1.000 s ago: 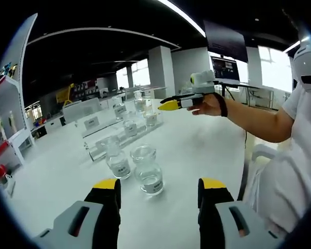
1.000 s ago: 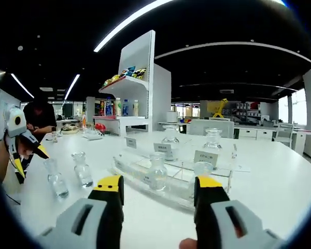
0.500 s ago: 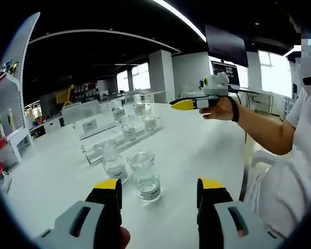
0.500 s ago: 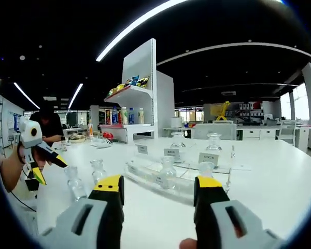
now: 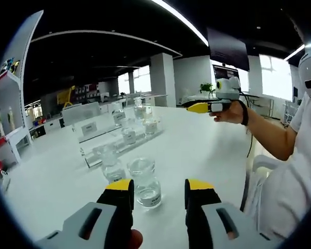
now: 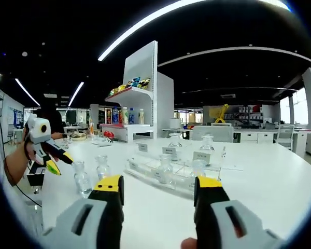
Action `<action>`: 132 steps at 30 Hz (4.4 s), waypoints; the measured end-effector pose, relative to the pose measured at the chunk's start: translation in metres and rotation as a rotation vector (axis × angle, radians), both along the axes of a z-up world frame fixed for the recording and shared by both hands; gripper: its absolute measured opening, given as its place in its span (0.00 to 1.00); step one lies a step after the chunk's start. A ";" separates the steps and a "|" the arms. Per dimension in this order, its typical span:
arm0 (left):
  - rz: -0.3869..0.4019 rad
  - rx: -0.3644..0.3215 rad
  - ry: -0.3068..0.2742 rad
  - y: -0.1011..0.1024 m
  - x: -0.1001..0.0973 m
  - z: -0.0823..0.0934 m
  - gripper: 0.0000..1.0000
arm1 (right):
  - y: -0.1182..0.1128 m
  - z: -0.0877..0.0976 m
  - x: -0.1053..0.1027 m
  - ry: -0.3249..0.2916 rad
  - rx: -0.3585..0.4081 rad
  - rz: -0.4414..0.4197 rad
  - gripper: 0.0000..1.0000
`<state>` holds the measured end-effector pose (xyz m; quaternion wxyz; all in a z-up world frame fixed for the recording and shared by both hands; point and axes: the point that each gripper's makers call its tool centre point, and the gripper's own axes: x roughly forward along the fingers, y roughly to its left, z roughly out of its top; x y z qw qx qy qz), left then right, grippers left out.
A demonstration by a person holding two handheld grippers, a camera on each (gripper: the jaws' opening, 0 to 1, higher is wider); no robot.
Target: Identify the label on the chemical reagent bottle, grasp the chemical reagent bottle, and place it in the designated position on the reagent rack
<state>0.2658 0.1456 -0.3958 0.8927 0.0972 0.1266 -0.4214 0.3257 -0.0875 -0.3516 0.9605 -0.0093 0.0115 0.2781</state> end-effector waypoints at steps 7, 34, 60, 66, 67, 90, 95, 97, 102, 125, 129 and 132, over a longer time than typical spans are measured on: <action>0.025 0.036 -0.009 0.008 0.003 -0.005 0.40 | -0.010 0.008 -0.017 -0.020 0.003 0.004 0.53; 0.087 -0.012 0.021 0.018 0.004 -0.004 0.53 | -0.038 0.013 -0.068 -0.023 -0.009 0.035 0.51; 0.106 0.027 0.018 0.026 0.004 -0.006 0.51 | -0.042 0.007 -0.098 0.001 -0.048 0.066 0.48; 0.121 0.009 0.008 0.028 0.008 -0.003 0.51 | -0.043 -0.002 -0.099 0.014 -0.070 0.063 0.48; 0.120 0.011 0.009 0.028 0.008 -0.004 0.51 | -0.044 -0.004 -0.099 0.017 -0.074 0.063 0.48; 0.087 -0.044 -0.021 0.018 0.011 0.004 0.49 | -0.048 -0.008 -0.106 0.020 -0.108 0.063 0.47; 0.085 -0.070 -0.046 0.019 0.020 0.006 0.50 | -0.051 -0.014 -0.108 0.032 -0.112 0.056 0.46; 0.084 -0.087 -0.037 0.019 0.024 0.003 0.50 | -0.051 -0.016 -0.109 0.035 -0.109 0.057 0.46; 0.096 -0.103 -0.023 0.020 0.028 -0.002 0.53 | -0.049 -0.022 -0.110 0.037 -0.124 0.057 0.46; 0.076 -0.174 -0.055 0.002 0.043 -0.011 0.52 | -0.048 -0.029 -0.108 0.065 -0.106 0.068 0.43; 0.027 -0.143 -0.083 -0.007 0.039 -0.013 0.51 | -0.043 -0.031 -0.109 0.060 -0.105 0.091 0.43; 0.030 -0.146 -0.086 -0.008 0.039 -0.014 0.42 | -0.039 -0.031 -0.110 0.057 -0.102 0.102 0.43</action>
